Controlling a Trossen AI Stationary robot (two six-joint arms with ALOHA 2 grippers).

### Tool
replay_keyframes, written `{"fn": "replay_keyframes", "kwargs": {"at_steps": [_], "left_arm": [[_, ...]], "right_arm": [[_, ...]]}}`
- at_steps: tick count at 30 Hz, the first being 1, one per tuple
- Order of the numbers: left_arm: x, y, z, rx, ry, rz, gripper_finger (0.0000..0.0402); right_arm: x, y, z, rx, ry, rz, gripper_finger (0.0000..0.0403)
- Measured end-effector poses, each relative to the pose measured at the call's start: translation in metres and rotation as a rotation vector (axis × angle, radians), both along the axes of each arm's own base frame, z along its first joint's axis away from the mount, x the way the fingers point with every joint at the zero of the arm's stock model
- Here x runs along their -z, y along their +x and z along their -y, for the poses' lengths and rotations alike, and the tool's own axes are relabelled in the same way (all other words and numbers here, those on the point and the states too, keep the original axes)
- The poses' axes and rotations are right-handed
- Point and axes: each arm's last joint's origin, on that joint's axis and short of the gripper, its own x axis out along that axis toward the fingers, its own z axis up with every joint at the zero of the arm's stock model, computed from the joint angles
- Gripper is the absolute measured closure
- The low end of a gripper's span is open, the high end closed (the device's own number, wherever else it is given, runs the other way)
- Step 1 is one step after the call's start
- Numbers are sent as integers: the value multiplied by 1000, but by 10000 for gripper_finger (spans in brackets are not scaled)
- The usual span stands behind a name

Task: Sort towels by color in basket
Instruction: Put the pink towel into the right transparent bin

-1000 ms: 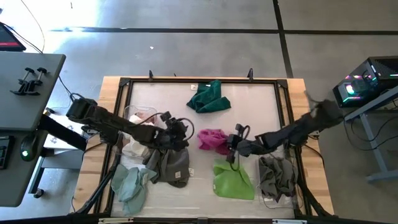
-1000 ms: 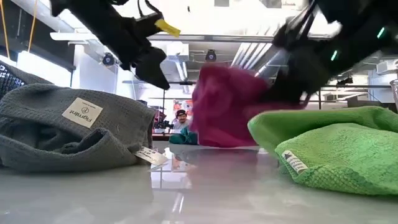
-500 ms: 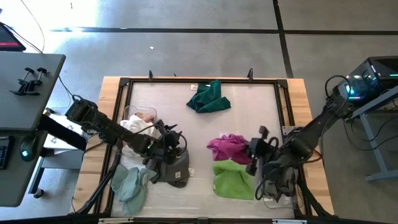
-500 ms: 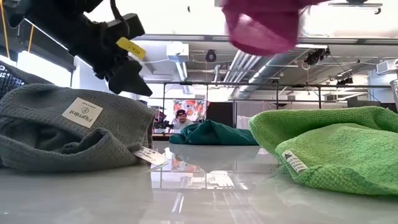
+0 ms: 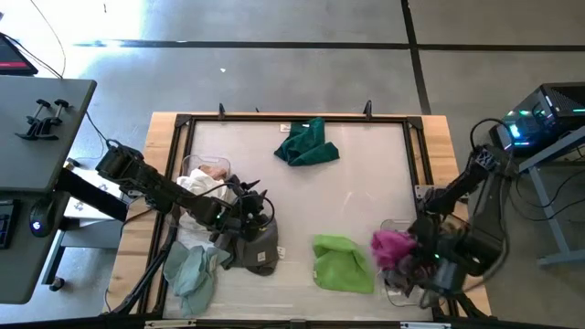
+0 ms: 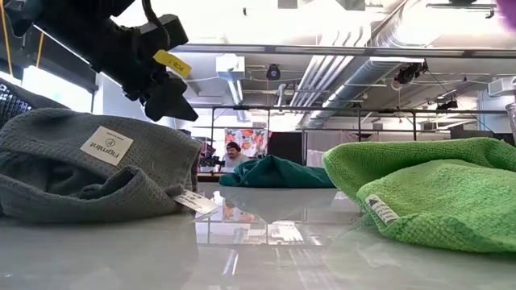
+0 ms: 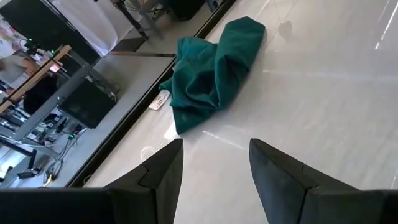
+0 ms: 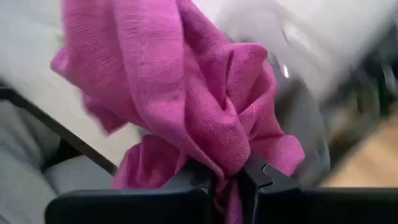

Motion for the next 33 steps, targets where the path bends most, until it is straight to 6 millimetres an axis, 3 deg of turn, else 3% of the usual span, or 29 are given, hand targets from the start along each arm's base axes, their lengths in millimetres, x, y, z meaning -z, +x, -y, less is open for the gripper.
{"fn": "replay_keyframes", "kwargs": {"at_steps": [6, 15, 25, 33], "left_arm": [[-1, 2, -3, -13, -7, 18, 231], [-6, 11, -4, 20, -19, 55, 231], [-10, 16, -2, 49, -7, 74, 231], [-10, 16, -3, 46, -11, 76, 231]], "right_arm": [[32, -20, -17, 160, -35, -169, 385], [83, 0, -18, 239, -184, -303, 385], [134, 4, -20, 211, -79, -228, 368], [161, -3, -9, 202, -97, -230, 358]]}}
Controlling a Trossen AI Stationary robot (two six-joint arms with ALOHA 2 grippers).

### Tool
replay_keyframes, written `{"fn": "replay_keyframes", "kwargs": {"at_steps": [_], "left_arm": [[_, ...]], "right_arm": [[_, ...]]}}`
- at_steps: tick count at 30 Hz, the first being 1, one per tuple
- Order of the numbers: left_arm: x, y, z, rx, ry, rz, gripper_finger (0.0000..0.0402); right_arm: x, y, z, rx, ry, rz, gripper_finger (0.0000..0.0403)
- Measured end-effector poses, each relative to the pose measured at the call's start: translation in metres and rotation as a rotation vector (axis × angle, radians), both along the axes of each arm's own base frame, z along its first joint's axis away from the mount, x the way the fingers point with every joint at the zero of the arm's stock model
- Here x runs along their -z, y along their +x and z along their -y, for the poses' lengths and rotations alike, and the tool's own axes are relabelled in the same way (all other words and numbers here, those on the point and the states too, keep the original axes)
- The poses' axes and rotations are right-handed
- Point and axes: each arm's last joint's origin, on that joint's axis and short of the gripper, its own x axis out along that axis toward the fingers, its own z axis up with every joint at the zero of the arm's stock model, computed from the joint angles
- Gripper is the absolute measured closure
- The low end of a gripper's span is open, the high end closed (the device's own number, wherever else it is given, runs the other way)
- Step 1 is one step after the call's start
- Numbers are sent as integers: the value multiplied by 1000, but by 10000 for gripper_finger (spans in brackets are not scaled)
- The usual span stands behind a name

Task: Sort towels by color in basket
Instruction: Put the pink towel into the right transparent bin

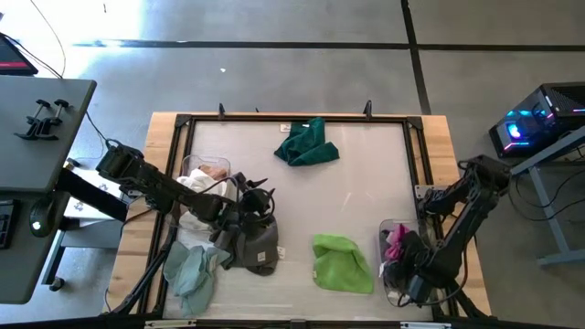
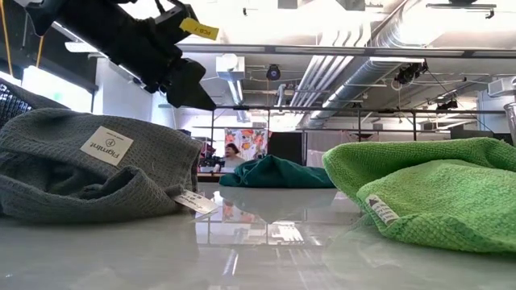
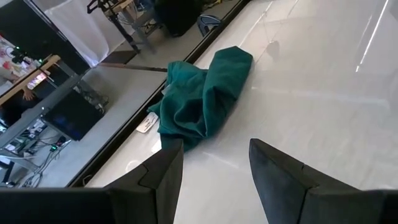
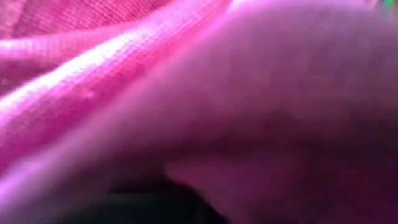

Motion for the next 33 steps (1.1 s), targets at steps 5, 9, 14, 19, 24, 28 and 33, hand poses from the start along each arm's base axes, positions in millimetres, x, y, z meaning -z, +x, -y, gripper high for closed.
{"fn": "replay_keyframes", "kwargs": {"at_steps": [5, 9, 14, 19, 24, 28, 33], "left_arm": [[1, 2, -4, 13, -28, -10, 231], [1, 3, -6, 27, -54, -12, 231], [1, 3, -5, 37, -64, -14, 231], [1, 3, -5, 38, -64, -14, 231], [1, 3, -5, 38, -64, -14, 231], [1, 3, -5, 38, -64, -14, 231], [1, 3, -5, 38, -64, -14, 231]], "right_arm": [[0, -1, 2, -43, -25, -13, 316], [-8, -1, 2, -75, -49, -36, 266], [-38, 2, -4, -105, -85, -71, 224], [-83, 6, -10, -122, -89, -75, 219], [-110, 14, -15, -261, -77, 92, 223], [-115, 17, -11, -314, -163, 221, 254], [-99, 14, -2, -235, -200, 178, 335]]}}
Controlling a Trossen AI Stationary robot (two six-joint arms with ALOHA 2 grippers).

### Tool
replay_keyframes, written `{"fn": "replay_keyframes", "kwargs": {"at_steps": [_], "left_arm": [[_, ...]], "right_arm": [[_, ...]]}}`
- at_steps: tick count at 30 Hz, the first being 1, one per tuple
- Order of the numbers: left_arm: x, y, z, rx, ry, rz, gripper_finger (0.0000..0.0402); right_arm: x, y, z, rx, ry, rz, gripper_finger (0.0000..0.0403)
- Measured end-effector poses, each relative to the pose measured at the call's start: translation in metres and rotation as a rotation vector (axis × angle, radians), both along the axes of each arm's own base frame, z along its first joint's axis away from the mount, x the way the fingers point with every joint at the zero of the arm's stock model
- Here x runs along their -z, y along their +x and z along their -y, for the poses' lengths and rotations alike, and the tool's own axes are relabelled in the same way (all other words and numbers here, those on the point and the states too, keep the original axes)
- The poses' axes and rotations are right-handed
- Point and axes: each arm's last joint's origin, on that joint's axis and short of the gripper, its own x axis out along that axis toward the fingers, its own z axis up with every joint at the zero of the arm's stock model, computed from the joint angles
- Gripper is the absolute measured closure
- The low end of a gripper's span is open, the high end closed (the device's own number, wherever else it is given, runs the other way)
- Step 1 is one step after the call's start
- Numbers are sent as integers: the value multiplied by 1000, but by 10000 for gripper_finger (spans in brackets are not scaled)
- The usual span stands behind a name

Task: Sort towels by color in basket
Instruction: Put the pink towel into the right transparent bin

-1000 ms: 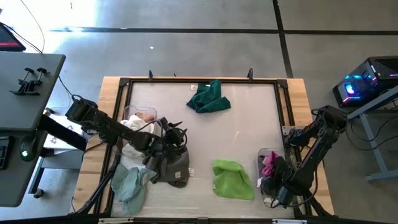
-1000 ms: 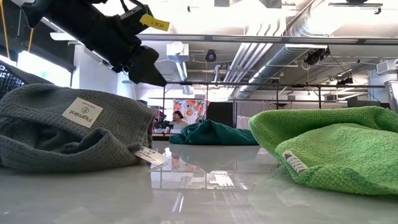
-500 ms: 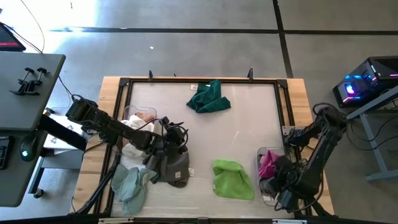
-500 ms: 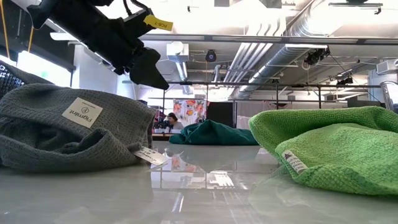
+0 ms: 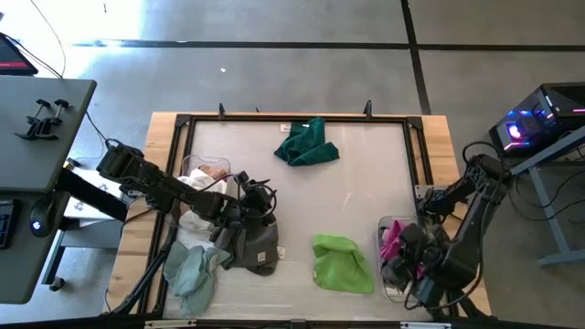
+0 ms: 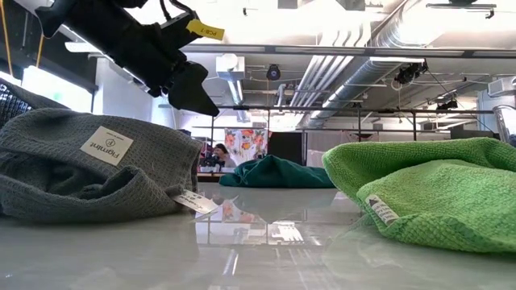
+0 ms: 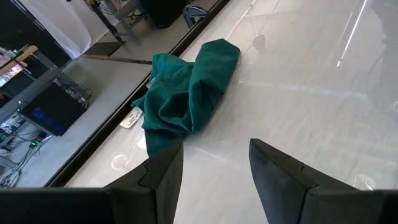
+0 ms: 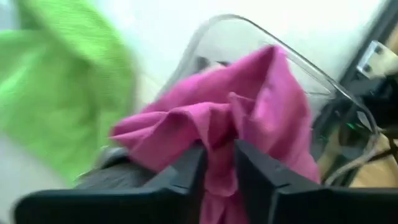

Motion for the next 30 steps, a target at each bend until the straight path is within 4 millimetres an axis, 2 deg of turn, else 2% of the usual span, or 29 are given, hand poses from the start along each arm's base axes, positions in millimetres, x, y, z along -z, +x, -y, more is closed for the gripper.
{"fn": "replay_keyframes", "kwargs": {"at_steps": [4, 13, 17, 20, 23, 30], "left_arm": [[0, 0, 0, 0, 0, 1, 231], [0, 0, 0, 0, 0, 1, 231], [0, 0, 0, 0, 0, 2, 231], [0, 0, 0, 0, 0, 1, 231], [0, 0, 0, 0, 0, 1, 231], [0, 0, 0, 8, -8, -1, 231]], "right_arm": [[22, -4, 4, 70, 2, -45, 393], [79, 1, 12, 141, 85, -18, 394], [95, 0, 21, 167, 92, -43, 400], [96, -1, 23, 166, 78, -42, 391], [89, 0, 22, 146, 51, -56, 369], [56, 5, 16, 71, -8, -39, 283]]}}
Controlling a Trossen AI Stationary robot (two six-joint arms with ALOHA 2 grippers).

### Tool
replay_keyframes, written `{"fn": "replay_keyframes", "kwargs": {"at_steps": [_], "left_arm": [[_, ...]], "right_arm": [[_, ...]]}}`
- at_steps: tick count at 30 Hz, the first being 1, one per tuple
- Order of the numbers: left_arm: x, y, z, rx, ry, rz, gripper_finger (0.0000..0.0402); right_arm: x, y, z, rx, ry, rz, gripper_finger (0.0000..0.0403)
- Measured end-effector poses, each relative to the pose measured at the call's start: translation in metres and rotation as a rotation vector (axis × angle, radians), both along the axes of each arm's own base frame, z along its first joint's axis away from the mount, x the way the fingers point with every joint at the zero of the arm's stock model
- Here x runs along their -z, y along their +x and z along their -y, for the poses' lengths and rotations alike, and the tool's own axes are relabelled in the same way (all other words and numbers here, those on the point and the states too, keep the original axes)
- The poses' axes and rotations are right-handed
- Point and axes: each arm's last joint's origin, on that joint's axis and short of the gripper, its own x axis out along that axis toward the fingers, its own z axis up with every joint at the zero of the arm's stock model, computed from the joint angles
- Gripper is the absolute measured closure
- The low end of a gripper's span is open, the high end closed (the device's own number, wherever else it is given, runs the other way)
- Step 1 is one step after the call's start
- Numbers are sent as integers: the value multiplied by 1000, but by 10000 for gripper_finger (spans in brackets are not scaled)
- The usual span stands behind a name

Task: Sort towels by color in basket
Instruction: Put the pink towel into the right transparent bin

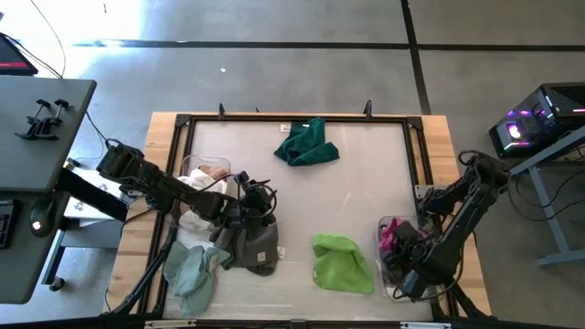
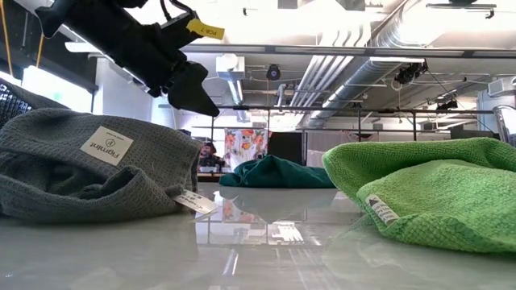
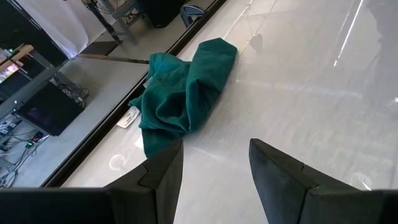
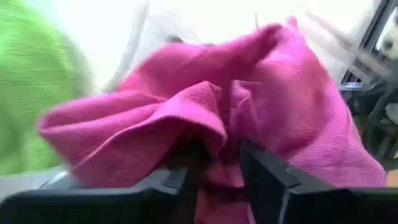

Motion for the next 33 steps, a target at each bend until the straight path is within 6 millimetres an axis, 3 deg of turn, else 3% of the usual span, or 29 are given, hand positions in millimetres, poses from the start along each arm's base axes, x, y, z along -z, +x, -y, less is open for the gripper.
{"fn": "replay_keyframes", "kwargs": {"at_steps": [7, 11, 14, 21, 28, 33], "left_arm": [[0, 0, 0, 1, -1, 0, 231], [0, 0, 0, 1, -1, 0, 231], [0, 0, 0, 2, -1, 0, 231], [-2, 2, 1, 18, 15, 4, 231], [-7, 6, 1, 43, 38, 22, 231], [-7, 9, -3, 61, 12, 31, 231]], "right_arm": [[-46, 7, -11, -71, 54, -6, 260], [-67, 4, -14, -49, 134, -98, 277], [-71, 3, -15, -53, 205, -162, 307], [-55, 1, -7, 20, 240, -326, 396], [-27, -5, 4, 117, 231, -484, 399], [-10, 3, 4, 73, 286, -420, 400]]}}
